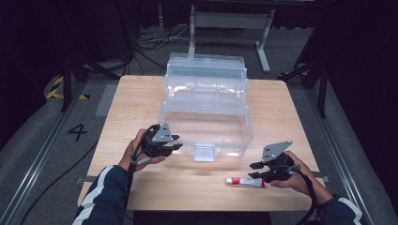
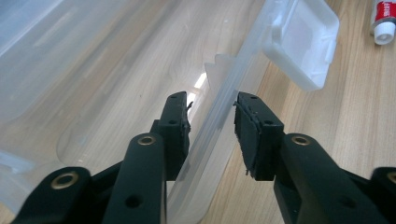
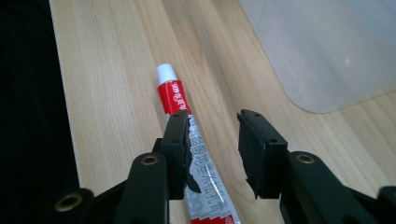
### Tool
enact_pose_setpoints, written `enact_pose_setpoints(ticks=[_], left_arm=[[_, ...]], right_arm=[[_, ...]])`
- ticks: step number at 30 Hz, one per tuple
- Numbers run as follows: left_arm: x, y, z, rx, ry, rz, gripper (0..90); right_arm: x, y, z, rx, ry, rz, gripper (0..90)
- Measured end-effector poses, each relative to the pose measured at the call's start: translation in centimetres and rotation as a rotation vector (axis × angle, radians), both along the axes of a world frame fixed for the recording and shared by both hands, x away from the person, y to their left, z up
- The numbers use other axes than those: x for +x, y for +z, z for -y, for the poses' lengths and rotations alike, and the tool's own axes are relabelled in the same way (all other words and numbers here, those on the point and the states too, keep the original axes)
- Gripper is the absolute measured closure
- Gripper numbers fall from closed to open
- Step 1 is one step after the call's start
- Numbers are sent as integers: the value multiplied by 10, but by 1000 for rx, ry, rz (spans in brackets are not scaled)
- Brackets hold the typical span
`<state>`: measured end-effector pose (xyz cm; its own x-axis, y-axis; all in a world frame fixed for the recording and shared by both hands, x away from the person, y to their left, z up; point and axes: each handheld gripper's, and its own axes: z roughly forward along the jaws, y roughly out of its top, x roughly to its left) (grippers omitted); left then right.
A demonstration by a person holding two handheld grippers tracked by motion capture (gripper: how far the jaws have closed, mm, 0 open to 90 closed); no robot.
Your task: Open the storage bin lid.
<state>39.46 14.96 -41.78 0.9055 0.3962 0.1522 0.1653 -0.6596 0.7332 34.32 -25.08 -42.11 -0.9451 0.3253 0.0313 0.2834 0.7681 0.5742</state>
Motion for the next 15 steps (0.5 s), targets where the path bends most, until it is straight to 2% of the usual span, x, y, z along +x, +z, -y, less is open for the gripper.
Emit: enact_pose_setpoints(ticks=[4,11,13,14,15], left_arm=[[-1,1,-2,-7,6,5,619],[-2,6,-8,-37,39,8,461],[-4,10,-12,-74,47,1,398],[-4,10,-12,-74,47,1,361],[-4,12,-14,-94,69,-6,361]], right_arm=[[-1,-5,-7,-32,32,-25,627],[-1,-15,-17,-103,72,-77,588],[-2,-17,-21,-137,84,-78,576],[-2,-17,-21,-137,84,-78,576],[-2,-18,-23,-143,89,-80,575]])
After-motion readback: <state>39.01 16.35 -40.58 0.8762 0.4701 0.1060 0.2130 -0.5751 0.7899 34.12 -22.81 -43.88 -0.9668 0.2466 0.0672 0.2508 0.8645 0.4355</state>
